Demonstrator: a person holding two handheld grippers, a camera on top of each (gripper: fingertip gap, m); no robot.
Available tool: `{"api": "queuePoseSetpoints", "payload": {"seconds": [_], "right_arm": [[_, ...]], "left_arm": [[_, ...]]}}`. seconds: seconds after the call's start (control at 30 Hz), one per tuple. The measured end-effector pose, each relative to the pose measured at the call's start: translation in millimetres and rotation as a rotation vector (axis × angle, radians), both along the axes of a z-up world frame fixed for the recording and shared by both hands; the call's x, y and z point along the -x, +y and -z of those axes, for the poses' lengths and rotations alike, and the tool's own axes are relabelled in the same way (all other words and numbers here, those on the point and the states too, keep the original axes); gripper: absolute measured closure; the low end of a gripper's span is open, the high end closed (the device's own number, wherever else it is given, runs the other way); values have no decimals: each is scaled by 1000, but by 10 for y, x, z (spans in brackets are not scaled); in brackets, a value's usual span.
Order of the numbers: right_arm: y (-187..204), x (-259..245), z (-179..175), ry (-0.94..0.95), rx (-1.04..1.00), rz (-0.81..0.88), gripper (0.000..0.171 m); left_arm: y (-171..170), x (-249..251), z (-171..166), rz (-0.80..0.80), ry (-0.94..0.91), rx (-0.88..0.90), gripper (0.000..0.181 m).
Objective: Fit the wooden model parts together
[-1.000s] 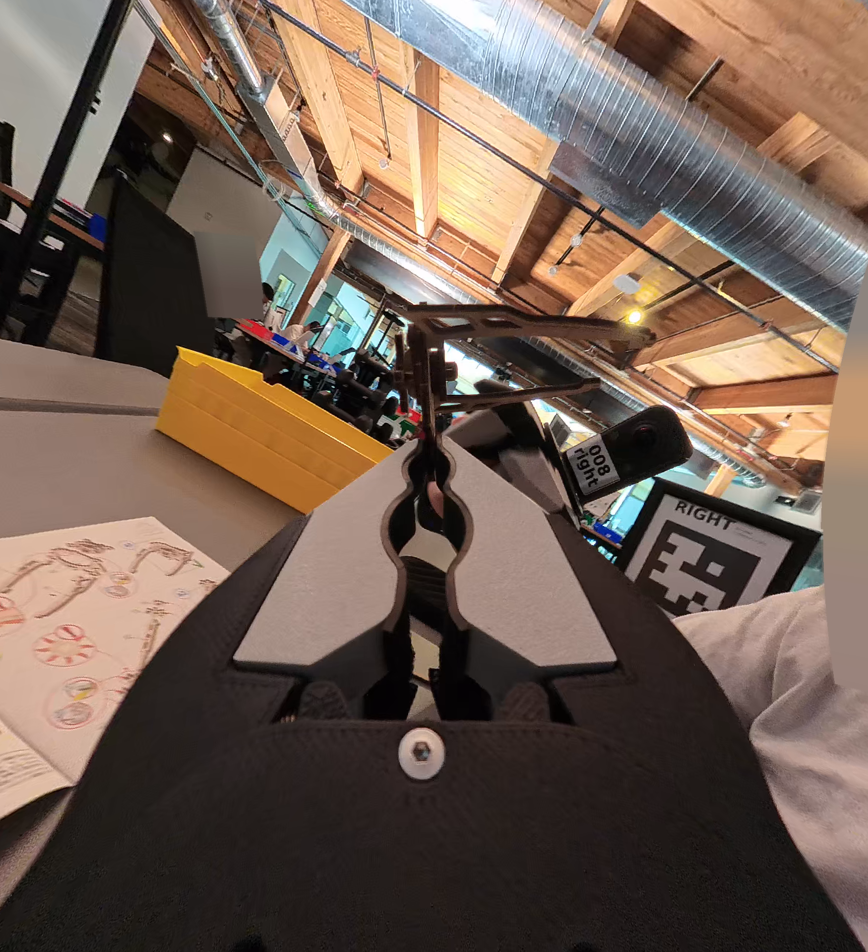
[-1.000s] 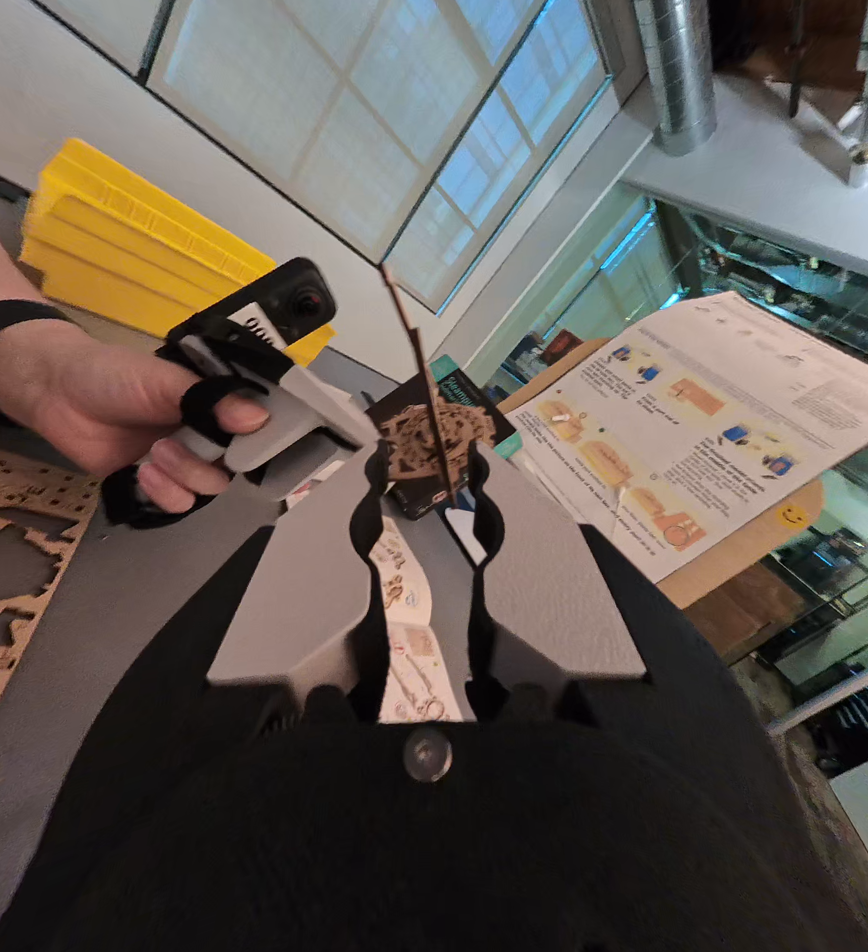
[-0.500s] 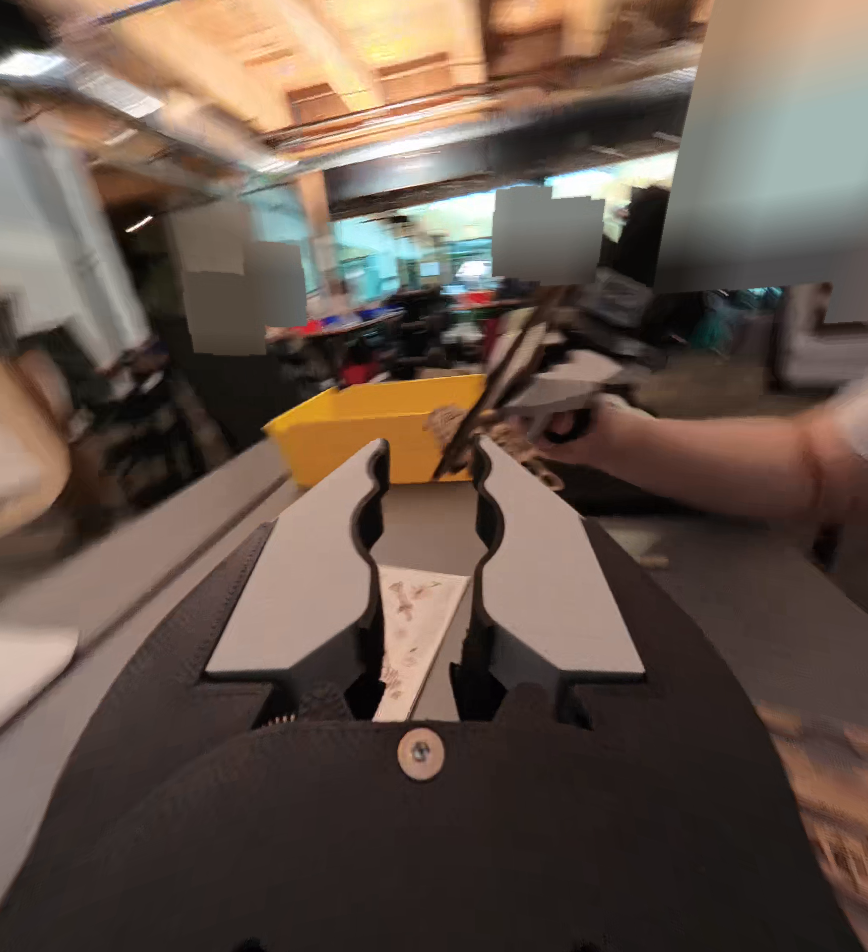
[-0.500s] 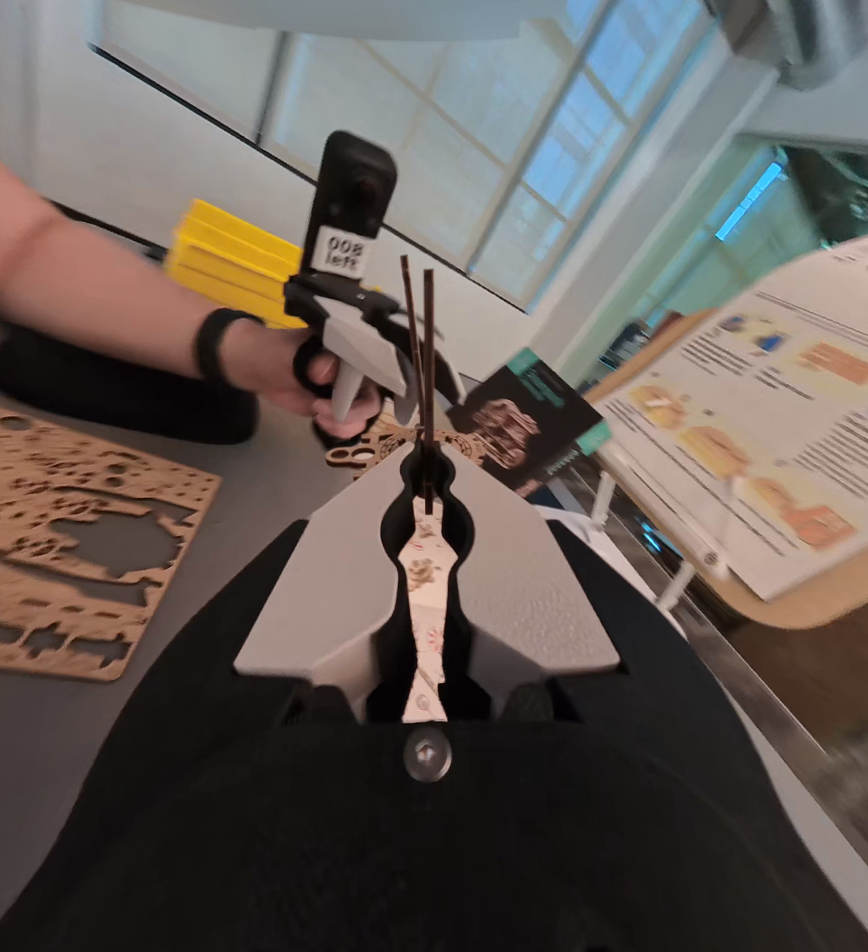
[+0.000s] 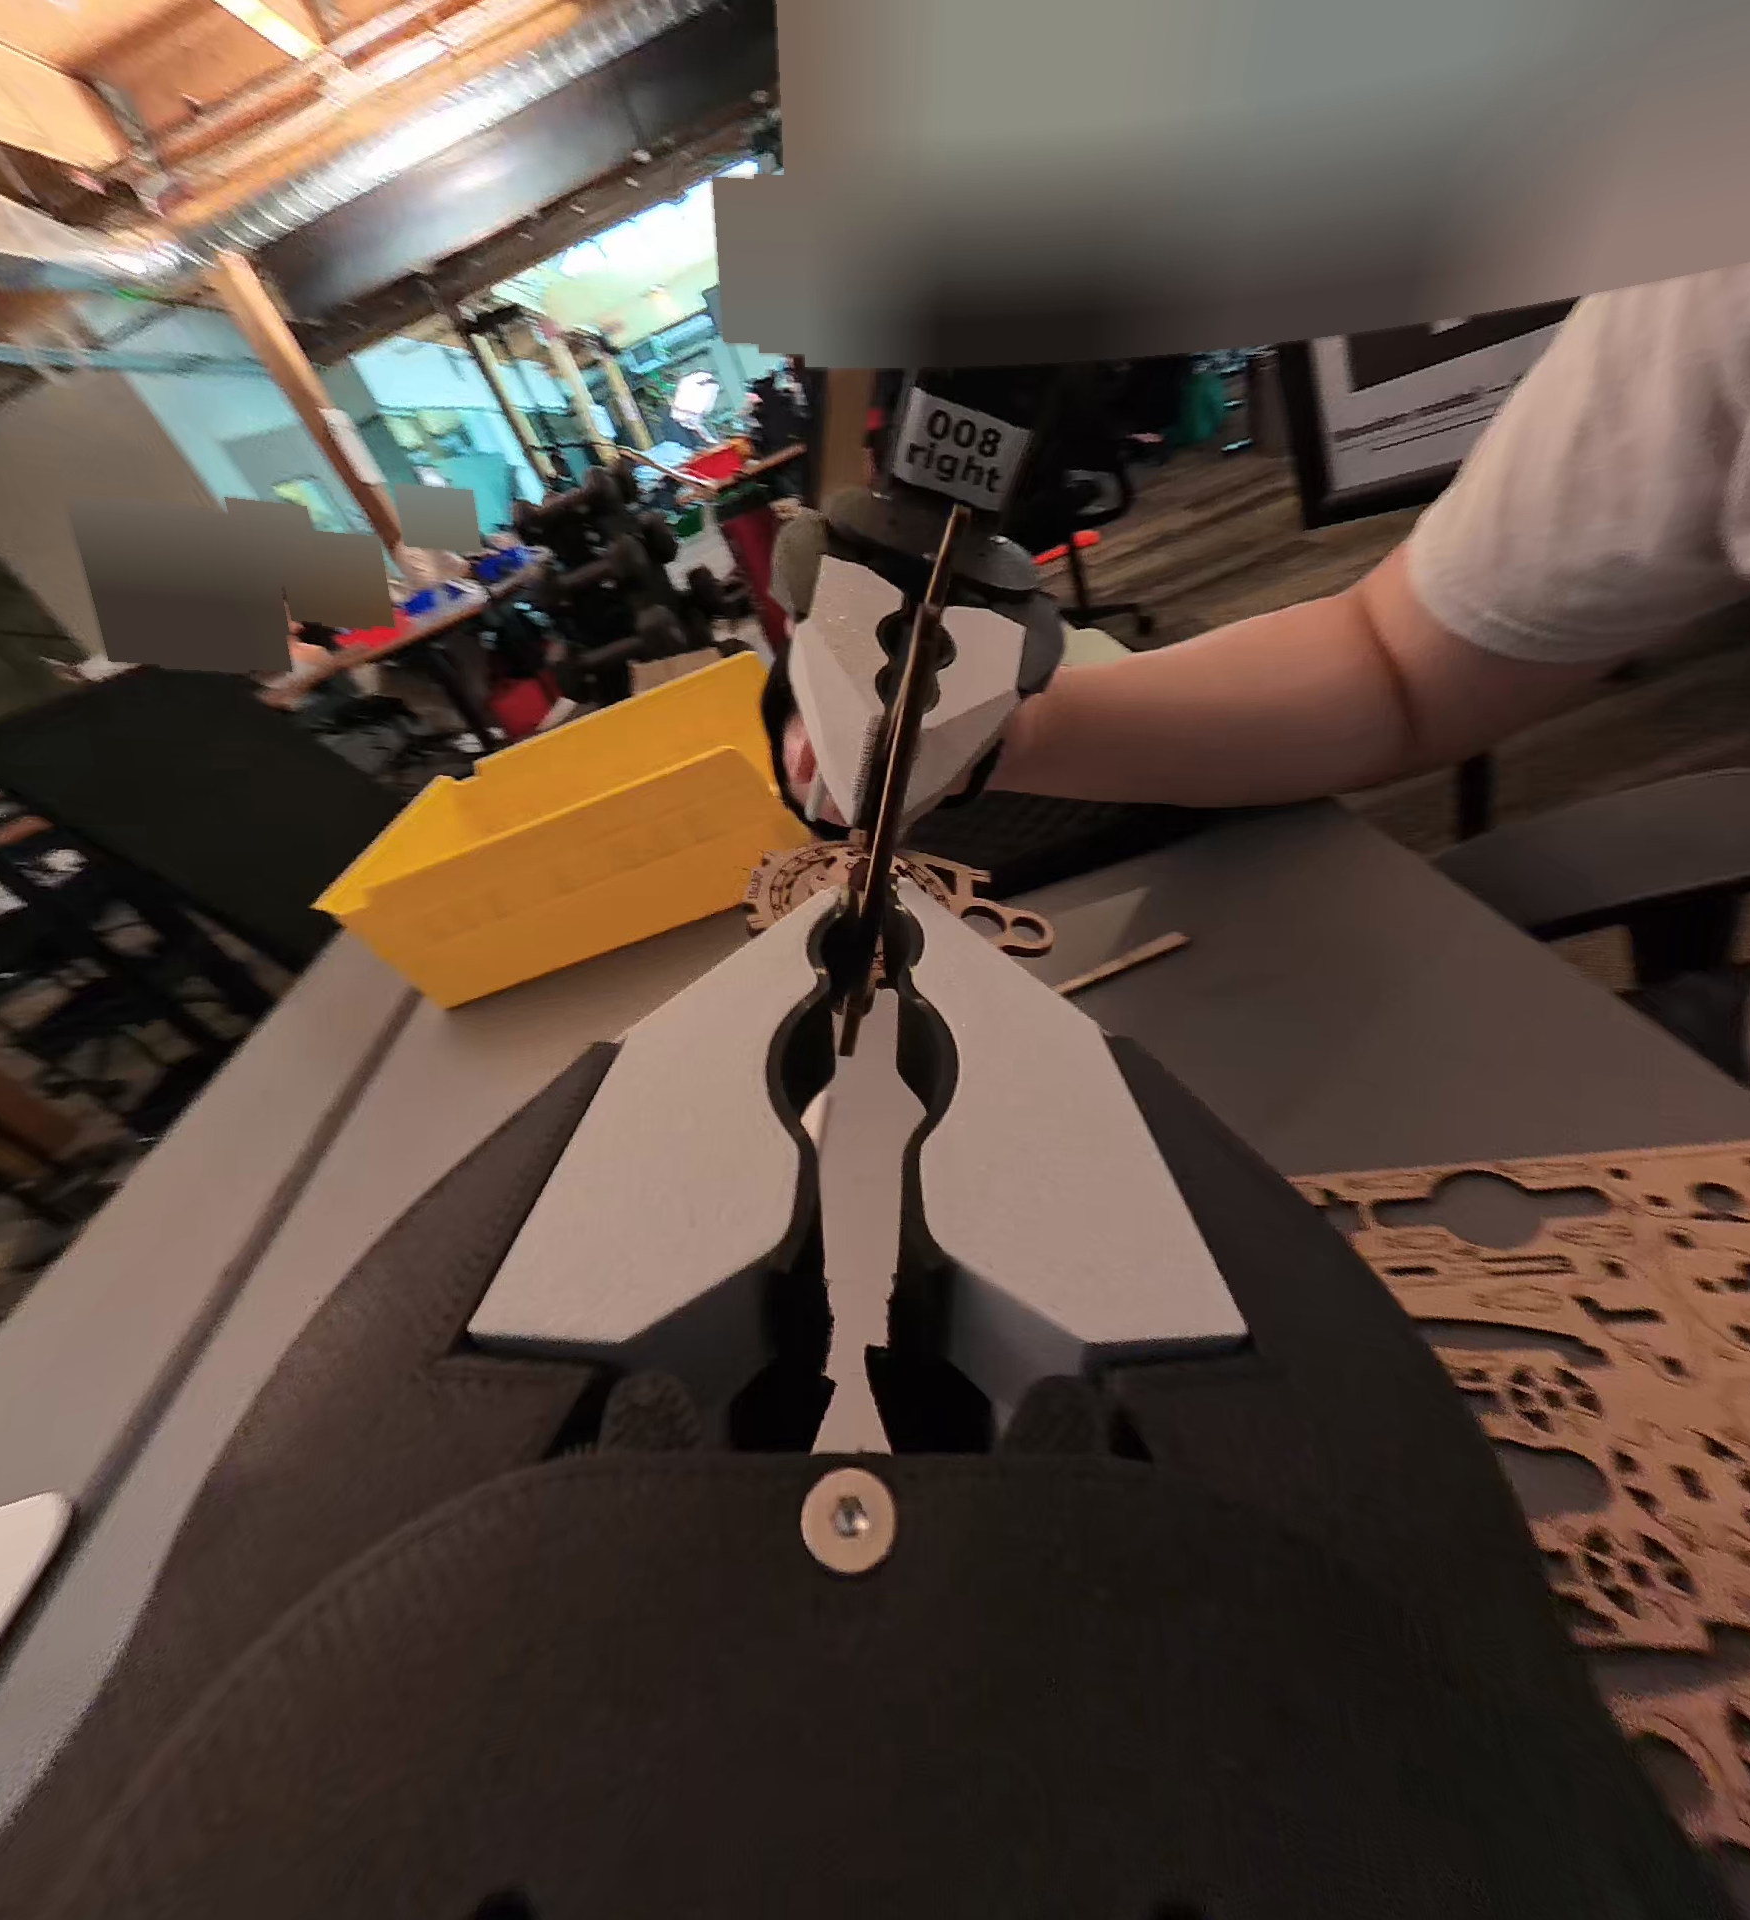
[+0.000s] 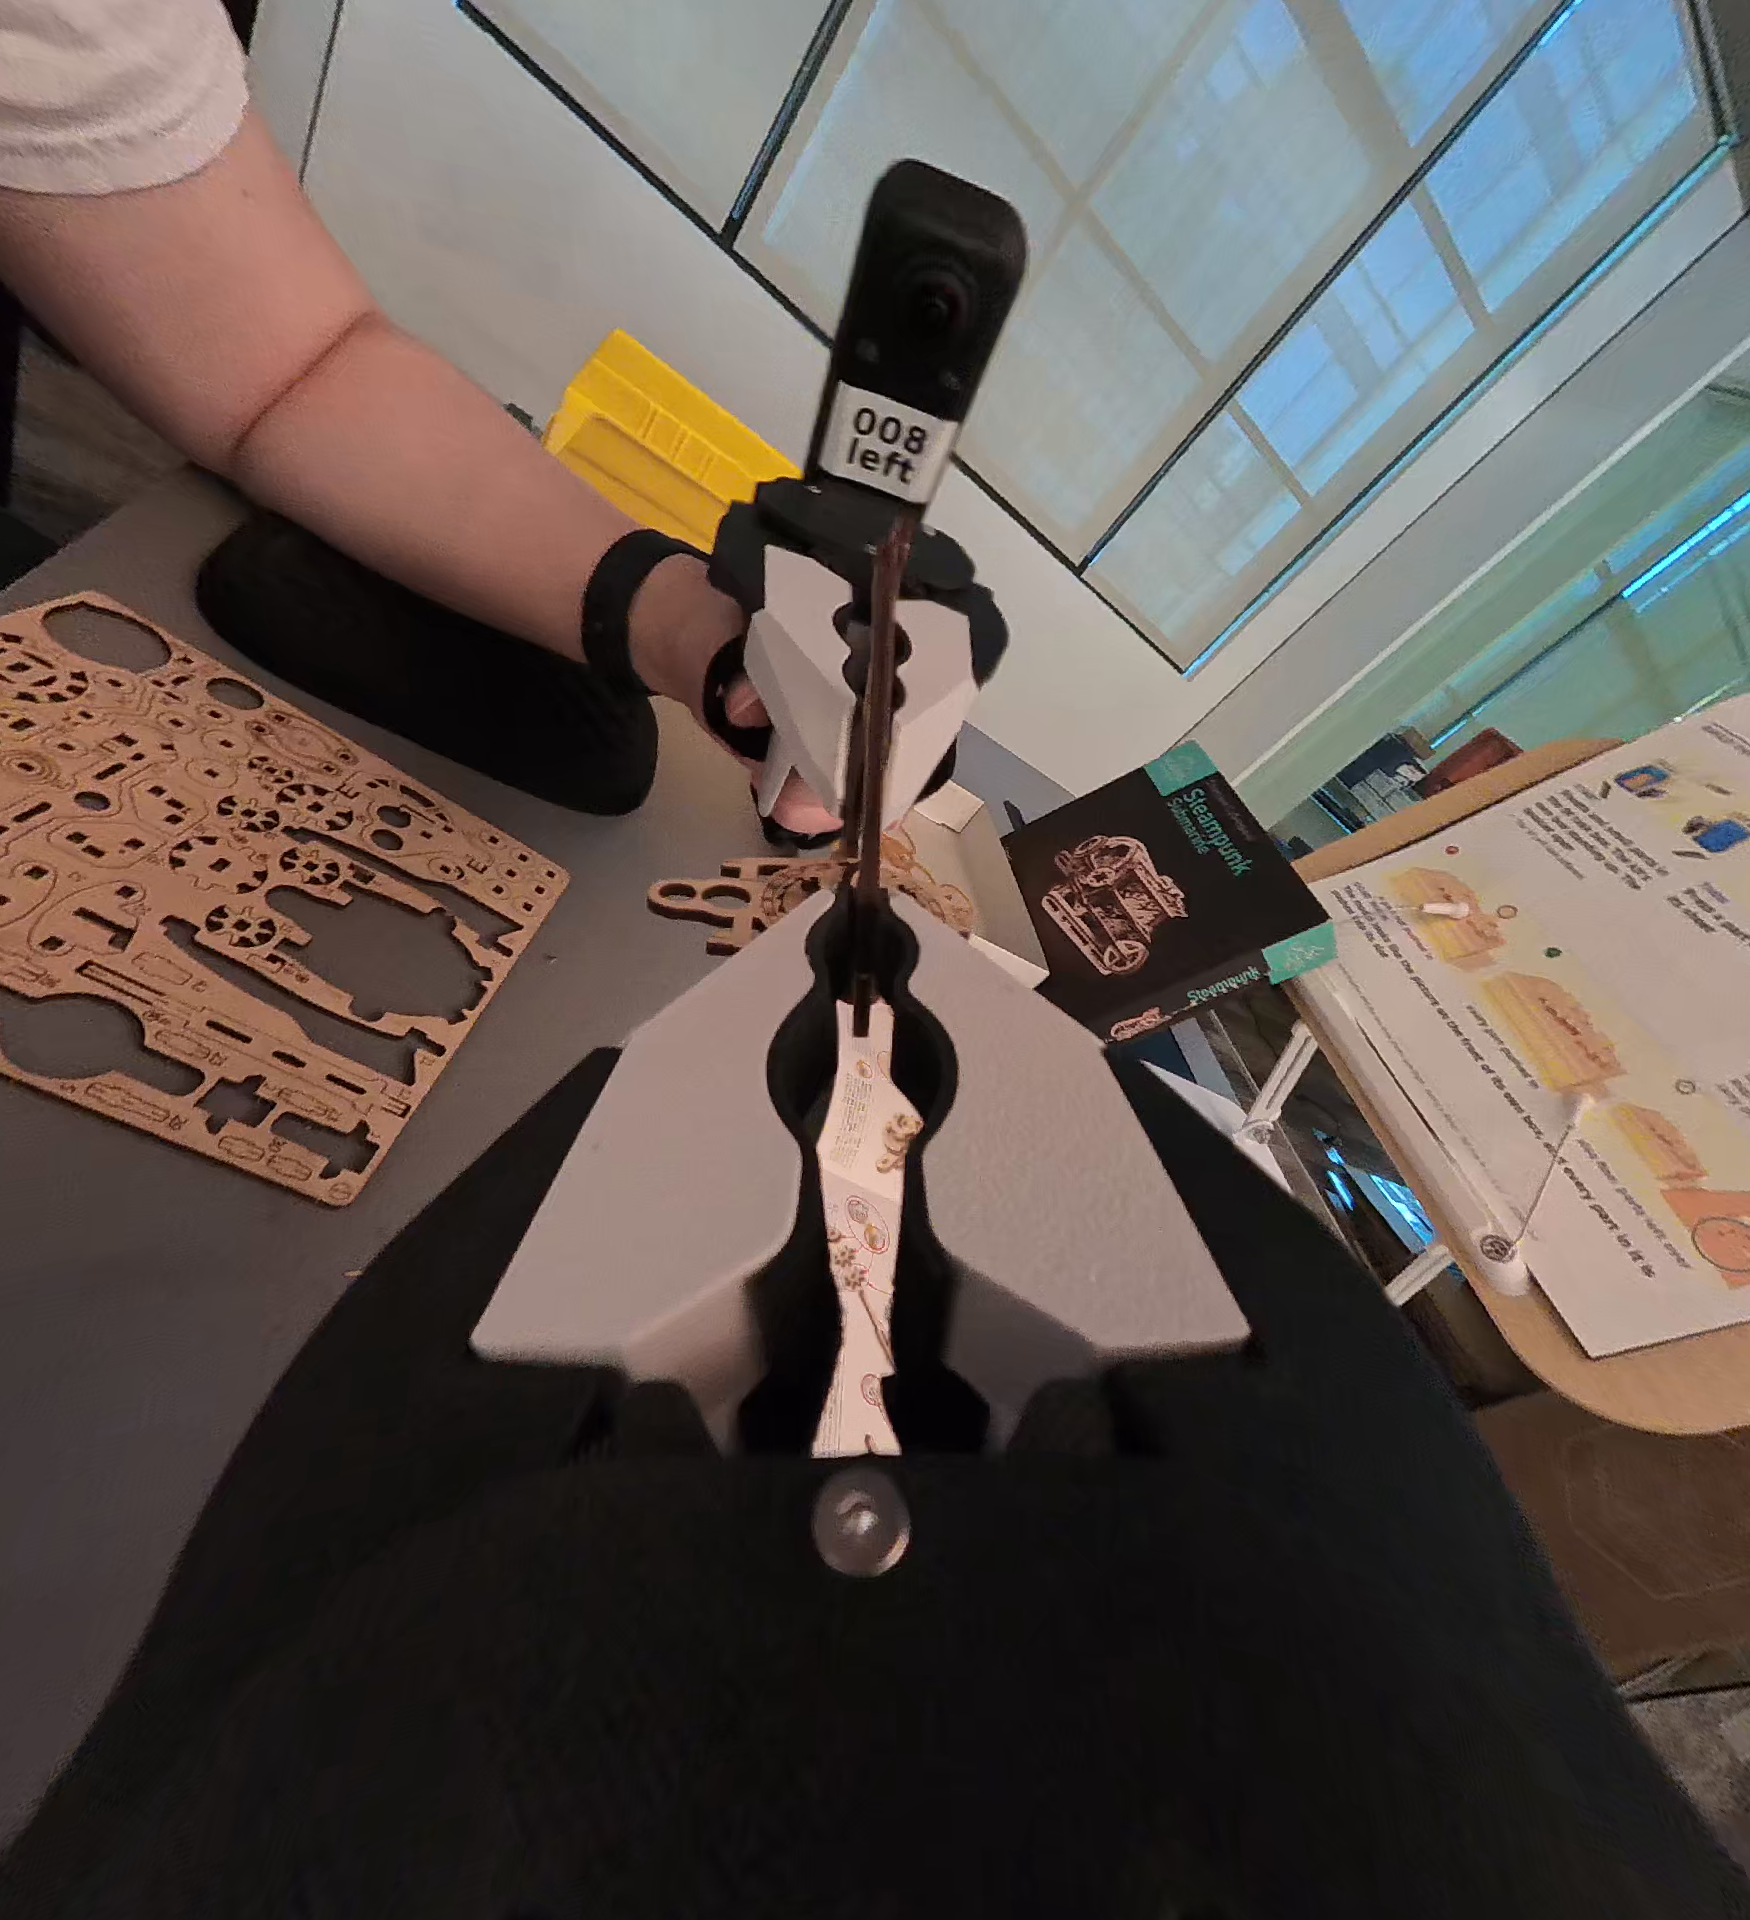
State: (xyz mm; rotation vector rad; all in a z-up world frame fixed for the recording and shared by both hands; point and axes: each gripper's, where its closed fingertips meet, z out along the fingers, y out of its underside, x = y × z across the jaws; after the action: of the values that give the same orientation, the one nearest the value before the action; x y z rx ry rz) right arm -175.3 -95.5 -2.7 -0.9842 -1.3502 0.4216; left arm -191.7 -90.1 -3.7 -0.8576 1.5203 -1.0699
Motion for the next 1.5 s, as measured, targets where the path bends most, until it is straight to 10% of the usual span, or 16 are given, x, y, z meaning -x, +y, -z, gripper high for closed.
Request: {"api": "queuePoseSetpoints", "payload": {"seconds": [0.27, 0.93, 1.5], "right_arm": [[-39, 19, 36, -36, -69, 8, 170], [-60, -86, 110, 37, 105, -119, 171], [-73, -70, 141, -15, 18, -86, 171]], "left_arm": [[-34, 1, 14, 73, 55, 150, 177], [-22, -49, 223, -126, 61, -387, 181], [-32, -29, 232, -102, 47, -330, 181]]}}
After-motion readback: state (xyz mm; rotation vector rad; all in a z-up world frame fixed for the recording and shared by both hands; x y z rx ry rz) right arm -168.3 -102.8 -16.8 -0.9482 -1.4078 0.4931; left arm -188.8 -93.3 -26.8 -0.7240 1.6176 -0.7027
